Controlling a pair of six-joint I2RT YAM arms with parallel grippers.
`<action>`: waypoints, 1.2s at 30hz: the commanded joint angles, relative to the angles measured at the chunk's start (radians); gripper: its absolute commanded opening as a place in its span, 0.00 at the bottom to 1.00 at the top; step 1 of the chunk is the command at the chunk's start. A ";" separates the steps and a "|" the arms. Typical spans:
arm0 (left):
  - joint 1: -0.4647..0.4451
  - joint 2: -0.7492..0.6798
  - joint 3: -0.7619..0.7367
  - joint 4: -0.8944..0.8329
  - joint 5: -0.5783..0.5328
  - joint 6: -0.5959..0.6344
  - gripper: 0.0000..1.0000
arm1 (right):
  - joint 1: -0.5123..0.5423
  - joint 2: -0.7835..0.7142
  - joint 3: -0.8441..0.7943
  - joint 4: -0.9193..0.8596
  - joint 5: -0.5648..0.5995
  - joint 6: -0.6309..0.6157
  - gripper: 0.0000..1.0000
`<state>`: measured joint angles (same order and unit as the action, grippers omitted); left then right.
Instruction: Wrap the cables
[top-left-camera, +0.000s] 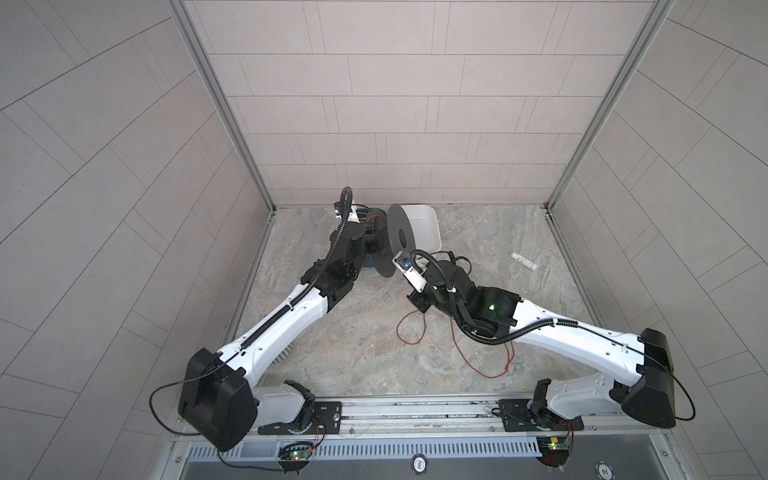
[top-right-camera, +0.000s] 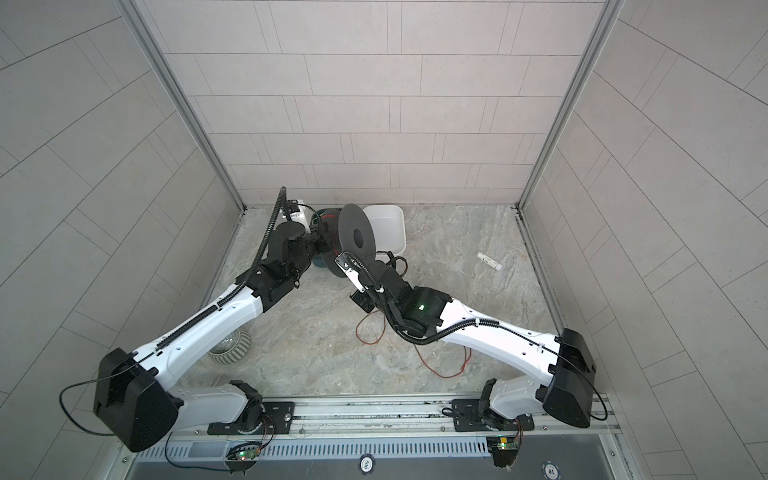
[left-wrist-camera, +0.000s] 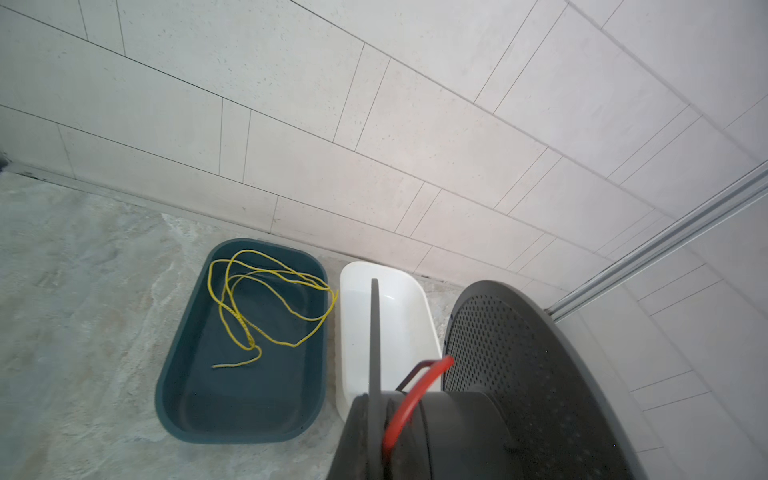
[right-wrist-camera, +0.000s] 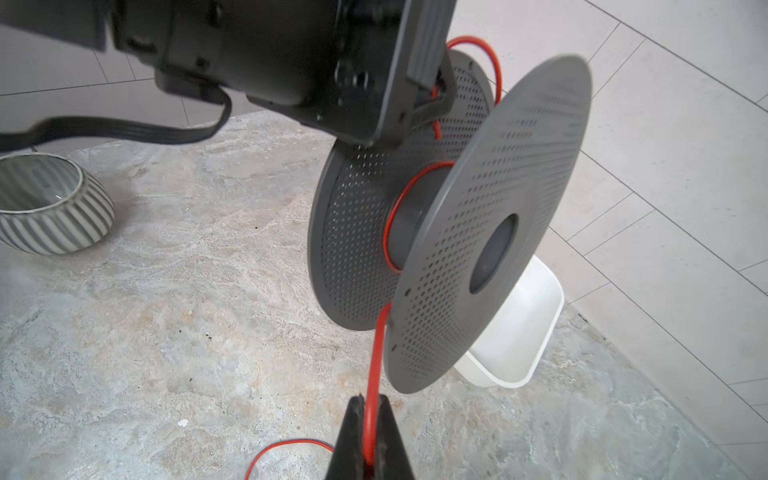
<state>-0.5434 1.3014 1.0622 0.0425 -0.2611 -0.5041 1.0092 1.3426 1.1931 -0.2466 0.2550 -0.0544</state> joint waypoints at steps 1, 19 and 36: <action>-0.038 0.005 0.058 0.010 -0.080 0.096 0.00 | 0.008 -0.015 0.070 -0.034 0.079 -0.052 0.00; -0.117 -0.063 0.055 -0.069 -0.023 0.185 0.00 | -0.011 0.027 -0.001 0.361 0.411 -0.194 0.07; -0.118 -0.081 0.027 -0.057 0.052 0.228 0.00 | -0.244 0.032 0.037 0.309 0.135 -0.059 0.20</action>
<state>-0.6563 1.2678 1.0893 -0.0742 -0.2241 -0.2863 0.8047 1.3819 1.2041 0.0563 0.4541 -0.1608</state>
